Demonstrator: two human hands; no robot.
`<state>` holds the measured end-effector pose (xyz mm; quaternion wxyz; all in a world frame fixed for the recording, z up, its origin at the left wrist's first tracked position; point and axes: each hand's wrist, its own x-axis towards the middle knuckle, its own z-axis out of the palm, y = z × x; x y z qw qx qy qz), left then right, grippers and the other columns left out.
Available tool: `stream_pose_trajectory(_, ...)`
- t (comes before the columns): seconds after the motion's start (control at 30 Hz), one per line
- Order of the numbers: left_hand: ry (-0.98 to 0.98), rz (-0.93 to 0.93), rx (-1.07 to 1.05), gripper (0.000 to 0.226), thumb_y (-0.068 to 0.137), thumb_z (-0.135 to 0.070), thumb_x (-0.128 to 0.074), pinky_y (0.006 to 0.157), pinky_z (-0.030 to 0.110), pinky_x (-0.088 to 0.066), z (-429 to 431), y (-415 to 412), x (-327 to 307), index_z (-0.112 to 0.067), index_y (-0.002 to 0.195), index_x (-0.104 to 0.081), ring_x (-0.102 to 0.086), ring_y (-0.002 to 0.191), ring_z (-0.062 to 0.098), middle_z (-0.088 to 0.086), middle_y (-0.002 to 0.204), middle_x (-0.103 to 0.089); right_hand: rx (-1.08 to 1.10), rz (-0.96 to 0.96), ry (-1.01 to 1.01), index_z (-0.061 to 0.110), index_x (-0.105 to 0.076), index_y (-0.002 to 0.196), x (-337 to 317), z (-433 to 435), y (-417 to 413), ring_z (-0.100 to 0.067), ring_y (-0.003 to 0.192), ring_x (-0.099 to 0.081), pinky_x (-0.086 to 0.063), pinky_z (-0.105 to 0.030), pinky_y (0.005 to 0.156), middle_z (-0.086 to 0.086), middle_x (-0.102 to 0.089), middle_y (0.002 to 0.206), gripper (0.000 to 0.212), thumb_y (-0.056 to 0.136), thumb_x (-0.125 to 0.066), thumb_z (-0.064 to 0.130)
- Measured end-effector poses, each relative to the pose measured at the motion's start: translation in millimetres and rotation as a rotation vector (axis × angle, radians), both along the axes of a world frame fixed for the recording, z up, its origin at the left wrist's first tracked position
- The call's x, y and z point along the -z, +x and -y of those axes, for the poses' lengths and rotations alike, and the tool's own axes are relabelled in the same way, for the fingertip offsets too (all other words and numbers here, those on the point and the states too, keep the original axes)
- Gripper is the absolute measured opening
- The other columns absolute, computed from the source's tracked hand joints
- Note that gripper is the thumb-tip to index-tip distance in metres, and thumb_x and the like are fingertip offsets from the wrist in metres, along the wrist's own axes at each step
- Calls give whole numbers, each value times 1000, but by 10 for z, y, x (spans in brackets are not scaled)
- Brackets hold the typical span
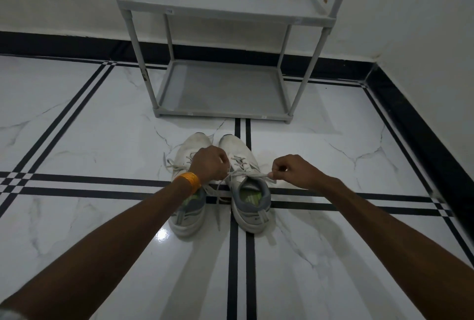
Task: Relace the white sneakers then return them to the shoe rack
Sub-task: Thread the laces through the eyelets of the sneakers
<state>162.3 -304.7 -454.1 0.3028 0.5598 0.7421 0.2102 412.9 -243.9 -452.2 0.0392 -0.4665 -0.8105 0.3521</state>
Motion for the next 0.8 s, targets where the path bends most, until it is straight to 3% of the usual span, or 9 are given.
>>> stream_pose_trajectory(0.1, 34, -119, 53, 10, 75, -11, -66, 80, 37, -59, -17, 72, -31, -11, 80, -74, -73, 74, 25, 9, 75, -76, 43, 11, -59, 15, -66, 70, 24, -22, 26, -11, 64, -47, -37, -25, 61, 2, -60, 67, 22, 88, -70, 27)
stream_pose_trajectory(0.27, 47, -128, 53, 6, 74, -10, -68, 78, 33, -57, 24, 50, -8, -12, 77, -73, -72, 75, 23, 8, 75, -76, 151, -67, -128, 18, -58, 65, 48, -29, 85, -15, 63, -47, -39, -28, 63, 2, -55, 63, 28, 89, -69, 24)
stream_pose_trajectory(0.37, 73, -91, 145, 11, 79, -11, -69, 76, 31, -57, 55, -24, 43, -12, 87, -75, -70, 77, 20, 8, 84, -77, 306, -318, -330, 12, -60, 69, 76, 26, 102, -17, 65, -45, -36, -26, 58, -7, -56, 68, 23, 91, -65, 17)
stream_pose_trajectory(0.5, 11, -125, 242, 15, 83, -16, -70, 73, 25, -53, 81, -47, 107, -13, 96, -75, -69, 76, 17, 7, 88, -77, 546, -713, -654, 12, -62, 83, 28, 107, -42, -14, 68, -55, -42, -25, 57, -5, -67, 85, 20, 98, -56, 24)
stream_pose_trajectory(0.57, 24, -105, 178, 10, 80, -16, -69, 74, 29, -55, 86, -4, 95, -14, 89, -75, -70, 79, 22, 5, 82, -75, 612, -886, -778, 9, -63, 85, 6, 151, -178, -14, 70, -57, -46, -26, 60, -5, -67, 88, 22, 98, -53, 25)
stream_pose_trajectory(0.63, 35, 84, 1, 6, 77, -13, -65, 70, 36, -61, 74, 51, 53, -14, 77, -71, -71, 73, 25, 3, 73, -72, 695, -996, -875, 10, -60, 80, 25, 195, -291, -14, 66, -59, -50, -24, 55, -6, -70, 85, 24, 97, -55, 25)
stream_pose_trajectory(0.73, 51, 349, -275, 16, 72, -14, -54, 65, 46, -62, 24, 124, 23, -7, 73, -67, -70, 68, 31, 14, 72, -71, 748, -1086, -986, 14, -50, 76, 106, 230, -349, -11, 52, -48, -40, -18, 41, -2, -58, 68, 25, 97, -55, 28)
stream_pose_trajectory(0.8, 74, 263, -314, 22, 71, -21, -49, 71, 45, -60, 8, 155, 40, -6, 76, -65, -68, 71, 34, 16, 74, -70, 786, -1114, -1030, 16, -45, 72, 158, 253, -360, -8, 45, -35, -31, -17, 37, 2, -45, 58, 30, 98, -53, 28)
